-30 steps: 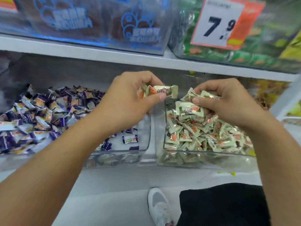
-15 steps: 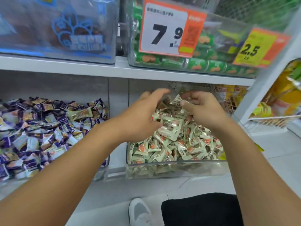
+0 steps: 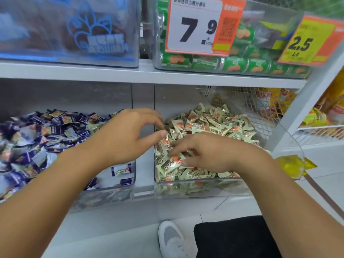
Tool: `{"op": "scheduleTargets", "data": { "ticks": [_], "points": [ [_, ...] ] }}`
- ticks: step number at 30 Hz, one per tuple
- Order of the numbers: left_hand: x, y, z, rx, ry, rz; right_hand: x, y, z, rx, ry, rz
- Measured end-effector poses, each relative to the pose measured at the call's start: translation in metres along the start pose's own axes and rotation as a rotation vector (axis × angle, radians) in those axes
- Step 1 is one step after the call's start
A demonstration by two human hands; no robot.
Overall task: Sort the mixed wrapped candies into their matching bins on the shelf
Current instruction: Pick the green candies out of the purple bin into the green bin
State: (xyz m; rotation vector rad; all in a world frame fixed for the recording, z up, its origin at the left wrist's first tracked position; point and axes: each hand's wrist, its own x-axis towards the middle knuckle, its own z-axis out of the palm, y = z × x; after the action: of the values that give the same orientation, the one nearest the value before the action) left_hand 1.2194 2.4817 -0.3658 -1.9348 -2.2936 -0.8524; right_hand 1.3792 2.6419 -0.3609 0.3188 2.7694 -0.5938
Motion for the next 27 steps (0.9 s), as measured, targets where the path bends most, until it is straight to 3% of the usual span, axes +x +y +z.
{"op": "scheduleTargets", "data": {
  "ticks": [2, 8, 11, 13, 15, 18, 23, 27],
  "points": [
    [-0.008, -0.001, -0.004, 0.016, -0.031, 0.013, 0.009, 0.007, 0.000, -0.019, -0.060, 0.112],
    [-0.020, 0.001, -0.011, 0.010, -0.070, 0.044, 0.016, 0.023, -0.021, -0.038, 0.079, 0.308],
    [-0.031, -0.016, -0.030, -0.053, 0.069, -0.046, 0.001, 0.001, -0.034, -0.056, 0.251, 0.236],
    [-0.047, -0.041, -0.048, 0.034, 0.156, -0.210, -0.007, -0.027, -0.036, -0.104, 0.492, 0.102],
    [-0.070, -0.067, -0.064, 0.230, 0.031, -0.387, -0.009, -0.072, -0.028, 0.050, 0.632, -0.113],
    [-0.105, -0.086, -0.079, 0.352, -0.261, -0.515, 0.013, -0.132, -0.010, 0.137, 0.402, -0.339],
    [-0.135, -0.094, -0.112, 0.397, -0.142, -0.569, 0.084, -0.174, 0.029, 0.024, -0.239, -0.296],
    [-0.154, -0.103, -0.107, 0.270, -0.344, -0.599, 0.123, -0.182, 0.051, -0.257, -0.492, -0.323]
  ]
}}
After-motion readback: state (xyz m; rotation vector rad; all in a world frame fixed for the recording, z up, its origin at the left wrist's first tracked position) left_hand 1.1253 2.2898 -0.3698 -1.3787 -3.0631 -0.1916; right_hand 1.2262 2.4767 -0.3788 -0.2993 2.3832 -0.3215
